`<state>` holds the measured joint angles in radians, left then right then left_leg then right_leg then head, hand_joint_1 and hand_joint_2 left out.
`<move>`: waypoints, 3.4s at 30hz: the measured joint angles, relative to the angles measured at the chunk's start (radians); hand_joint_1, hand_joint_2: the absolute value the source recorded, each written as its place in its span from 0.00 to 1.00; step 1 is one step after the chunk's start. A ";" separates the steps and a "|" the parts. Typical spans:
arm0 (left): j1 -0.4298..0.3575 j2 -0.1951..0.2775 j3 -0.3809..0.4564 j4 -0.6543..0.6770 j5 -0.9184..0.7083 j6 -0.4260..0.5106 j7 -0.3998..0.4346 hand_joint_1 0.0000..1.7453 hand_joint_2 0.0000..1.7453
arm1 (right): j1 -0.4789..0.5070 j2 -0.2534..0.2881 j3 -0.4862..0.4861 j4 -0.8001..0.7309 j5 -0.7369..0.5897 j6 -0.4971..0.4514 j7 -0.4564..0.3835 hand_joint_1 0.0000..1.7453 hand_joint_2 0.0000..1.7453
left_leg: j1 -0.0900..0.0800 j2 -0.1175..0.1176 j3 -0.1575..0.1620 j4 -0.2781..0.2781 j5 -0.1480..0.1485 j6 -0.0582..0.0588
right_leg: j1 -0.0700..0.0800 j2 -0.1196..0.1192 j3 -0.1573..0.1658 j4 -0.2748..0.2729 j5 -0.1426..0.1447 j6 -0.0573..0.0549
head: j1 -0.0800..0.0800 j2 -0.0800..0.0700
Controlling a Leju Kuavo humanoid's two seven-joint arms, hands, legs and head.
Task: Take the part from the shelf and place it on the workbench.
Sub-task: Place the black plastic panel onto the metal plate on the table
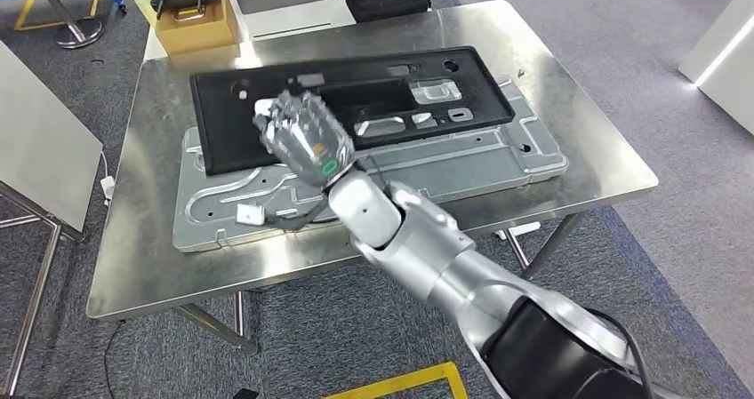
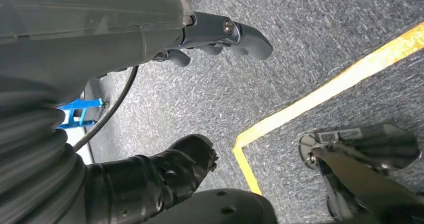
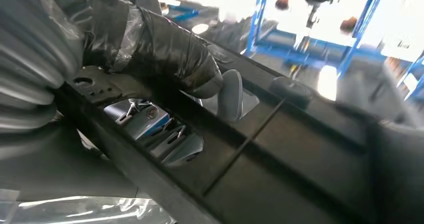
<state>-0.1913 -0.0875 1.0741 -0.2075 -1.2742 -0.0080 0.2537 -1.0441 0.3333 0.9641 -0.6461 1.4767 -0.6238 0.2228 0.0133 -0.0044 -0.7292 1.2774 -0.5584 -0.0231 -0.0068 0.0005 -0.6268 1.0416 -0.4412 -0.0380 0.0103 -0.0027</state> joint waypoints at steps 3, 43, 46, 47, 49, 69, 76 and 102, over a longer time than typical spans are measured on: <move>0.000 -0.005 -0.003 0.000 -0.005 -0.001 0.001 0.00 1.00 | 0.035 0.006 0.088 0.042 0.000 0.001 0.029 0.99 1.00 | 0.000 0.000 0.022 -0.069 0.068 0.003 | 0.003 0.001 0.003 0.003 -0.004 0.000 | 0.000 0.000; -0.023 -0.027 -0.008 0.000 -0.016 -0.008 -0.005 0.00 1.00 | 0.037 0.027 0.216 0.261 0.004 0.051 0.180 0.99 1.00 | -0.008 -0.002 0.049 -0.263 0.196 0.057 | 0.009 0.008 0.144 0.026 -0.175 0.041 | 0.002 0.000; -0.028 -0.026 -0.008 0.000 -0.016 -0.007 -0.005 0.00 1.00 | 0.034 0.025 0.216 0.264 0.004 0.053 0.181 0.99 1.00 | -0.009 -0.002 0.060 -0.264 0.184 0.065 | 0.004 0.007 0.005 0.229 -0.229 0.047 | 0.003 0.000; -0.028 -0.026 -0.008 0.000 -0.016 -0.007 -0.005 0.00 1.00 | 0.036 0.024 0.216 0.266 0.004 0.054 0.181 0.99 1.00 | -0.009 -0.002 0.063 -0.262 0.180 0.065 | 0.003 0.006 -0.032 0.263 -0.221 0.047 | 0.003 0.000; -0.027 -0.026 -0.008 0.000 -0.016 -0.007 -0.005 0.00 1.00 | 0.039 0.023 0.216 0.269 0.004 0.055 0.181 0.99 1.00 | -0.009 -0.003 0.070 -0.255 0.170 0.063 | 0.003 0.006 -0.052 0.223 -0.147 0.045 | 0.004 0.000; -0.020 -0.009 -0.009 0.000 -0.009 -0.018 -0.098 0.00 0.00 | 0.023 0.023 0.177 0.255 -0.534 0.623 -0.265 0.00 0.00 | 0.005 0.002 0.117 -0.251 0.125 0.008 | 0.001 0.013 0.017 -0.003 -0.008 0.024 | 0.004 0.000; -0.016 -0.001 -0.001 0.000 0.005 -0.013 -0.096 0.00 0.00 | 0.017 0.020 0.181 0.256 -0.674 0.640 -0.267 0.00 0.00 | 0.006 0.011 0.126 -0.270 0.137 0.047 | -0.001 0.009 -0.074 0.199 -0.120 0.049 | 0.004 0.000; 0.008 0.005 0.008 0.000 0.013 -0.014 -0.082 0.00 0.00 | 0.030 0.024 0.191 0.257 -0.707 0.650 -0.266 0.00 0.00 | -0.001 0.002 0.127 -0.261 0.129 0.028 | 0.004 0.005 0.013 0.000 -0.009 0.030 | 0.003 0.000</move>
<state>-0.1834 -0.0821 1.0826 -0.2071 -1.2615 -0.0225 0.1717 -1.0144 0.3575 1.1556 -0.3886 0.7693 0.0263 -0.0437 0.0122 -0.0021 -0.6020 1.0160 -0.4289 0.0047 -0.0031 0.0051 -0.6134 1.0417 -0.4503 -0.0076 0.0136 -0.0027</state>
